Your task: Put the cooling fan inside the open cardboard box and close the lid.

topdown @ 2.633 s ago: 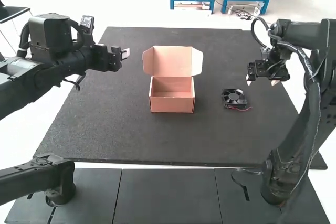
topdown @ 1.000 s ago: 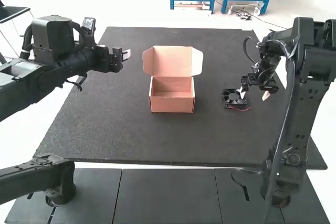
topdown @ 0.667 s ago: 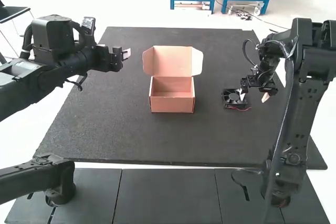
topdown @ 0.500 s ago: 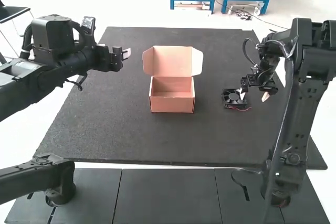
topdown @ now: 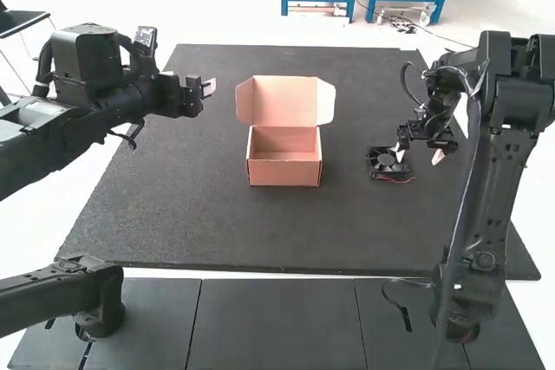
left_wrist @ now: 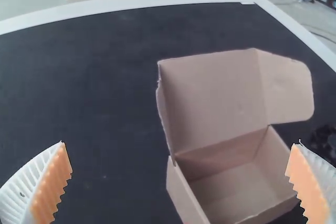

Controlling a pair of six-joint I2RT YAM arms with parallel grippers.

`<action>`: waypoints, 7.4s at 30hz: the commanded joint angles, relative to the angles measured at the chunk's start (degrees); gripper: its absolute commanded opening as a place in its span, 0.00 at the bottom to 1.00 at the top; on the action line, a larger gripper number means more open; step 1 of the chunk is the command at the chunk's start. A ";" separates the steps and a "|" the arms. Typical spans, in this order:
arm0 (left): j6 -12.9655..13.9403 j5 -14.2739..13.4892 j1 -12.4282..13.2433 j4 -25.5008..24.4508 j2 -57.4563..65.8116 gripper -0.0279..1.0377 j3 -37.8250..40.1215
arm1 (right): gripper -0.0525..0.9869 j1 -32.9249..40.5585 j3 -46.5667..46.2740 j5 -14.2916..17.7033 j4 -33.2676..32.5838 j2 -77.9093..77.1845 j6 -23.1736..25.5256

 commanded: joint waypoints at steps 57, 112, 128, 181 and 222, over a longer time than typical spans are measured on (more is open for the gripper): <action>6.95 1.20 -0.13 -12.75 0.61 0.93 -2.84 | 0.03 0.58 12.35 -12.39 -6.21 -2.26 3.37; 7.39 1.02 0.04 -13.45 -0.53 0.93 -3.80 | 0.03 28.17 0.84 -20.74 -12.54 -35.04 23.59; 5.89 0.93 0.04 -11.52 -0.71 0.93 -3.80 | 0.03 40.74 -8.56 -11.34 8.55 -34.86 41.25; 6.25 4.10 -0.49 -13.81 -2.64 0.93 -5.47 | 0.03 38.98 -1.18 -7.56 11.54 -18.08 33.43; 6.95 7.96 -0.49 -16.09 -2.64 0.93 -5.47 | 0.03 35.56 2.69 -7.73 9.17 -9.55 29.04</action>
